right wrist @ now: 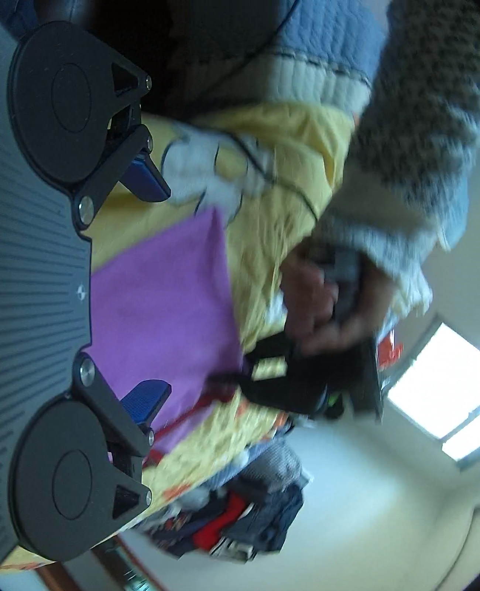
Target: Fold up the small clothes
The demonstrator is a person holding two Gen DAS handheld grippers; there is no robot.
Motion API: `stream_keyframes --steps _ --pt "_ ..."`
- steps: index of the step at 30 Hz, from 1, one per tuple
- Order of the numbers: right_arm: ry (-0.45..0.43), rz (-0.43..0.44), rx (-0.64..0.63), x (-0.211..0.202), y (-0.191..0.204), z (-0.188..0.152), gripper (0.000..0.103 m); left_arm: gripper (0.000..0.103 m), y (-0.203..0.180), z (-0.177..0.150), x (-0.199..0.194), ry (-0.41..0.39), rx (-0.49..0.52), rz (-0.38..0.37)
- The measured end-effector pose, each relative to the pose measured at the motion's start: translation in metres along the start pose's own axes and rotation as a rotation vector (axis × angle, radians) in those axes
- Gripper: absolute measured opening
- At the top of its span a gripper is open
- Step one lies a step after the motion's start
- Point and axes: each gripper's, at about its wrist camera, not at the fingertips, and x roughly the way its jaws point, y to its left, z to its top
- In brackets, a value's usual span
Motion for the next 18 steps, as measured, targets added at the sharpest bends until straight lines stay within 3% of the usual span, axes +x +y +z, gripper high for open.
stream_keyframes --steps 2,7,8,9,11,18 --pt "0.012 0.002 -0.023 0.010 0.004 0.005 0.087 0.008 0.001 0.000 0.000 -0.004 -0.008 -0.007" --pt "0.018 0.017 -0.006 0.024 0.003 0.019 0.084 0.008 0.010 -0.002 0.000 -0.014 -0.050 -0.038" --pt "0.021 0.016 -0.014 0.027 0.004 0.021 0.076 0.008 0.011 -0.003 0.000 -0.017 -0.058 -0.044" --pt "0.034 0.008 -0.005 0.031 0.004 0.023 0.050 0.008 0.012 -0.004 0.000 -0.019 -0.062 -0.048" --pt "0.078 0.015 0.022 0.044 0.004 0.025 0.011 0.008 0.014 -0.004 -0.001 -0.023 -0.078 -0.061" --pt "0.012 -0.016 0.137 0.036 -0.014 0.022 0.005 0.008 0.023 -0.004 -0.008 -0.044 -0.169 -0.124"
